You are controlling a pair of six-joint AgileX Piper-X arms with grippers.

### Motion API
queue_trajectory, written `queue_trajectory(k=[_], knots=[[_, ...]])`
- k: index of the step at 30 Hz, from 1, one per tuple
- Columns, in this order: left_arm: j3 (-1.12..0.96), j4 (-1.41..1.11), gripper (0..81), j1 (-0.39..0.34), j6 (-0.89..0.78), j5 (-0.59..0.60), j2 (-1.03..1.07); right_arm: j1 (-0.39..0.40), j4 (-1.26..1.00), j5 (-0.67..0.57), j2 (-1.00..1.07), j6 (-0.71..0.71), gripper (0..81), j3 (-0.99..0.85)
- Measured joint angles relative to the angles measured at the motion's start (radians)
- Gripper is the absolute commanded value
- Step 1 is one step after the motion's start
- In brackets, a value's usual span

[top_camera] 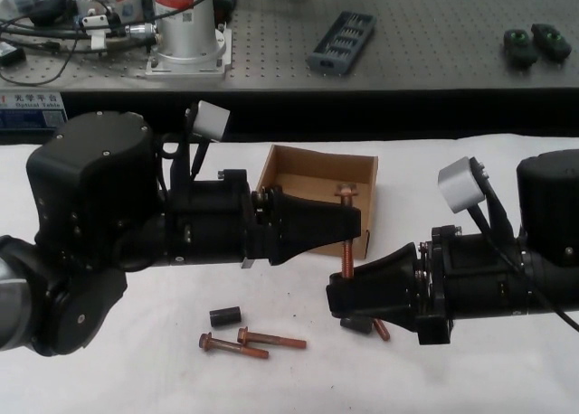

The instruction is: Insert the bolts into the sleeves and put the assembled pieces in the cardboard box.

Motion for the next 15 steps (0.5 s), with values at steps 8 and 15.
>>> queue_trajectory(k=[8, 15], knots=[[0.0, 0.0, 0.6, -0.003, -0.007, -0.02, 0.0, 0.0, 0.0, -0.014, 0.0, 0.003, 5.9, 0.0], [0.0, 0.005, 0.6, -0.003, -0.007, -0.047, 0.0, 0.0, 0.0, -0.022, 0.0, 0.003, 5.9, 0.0]])
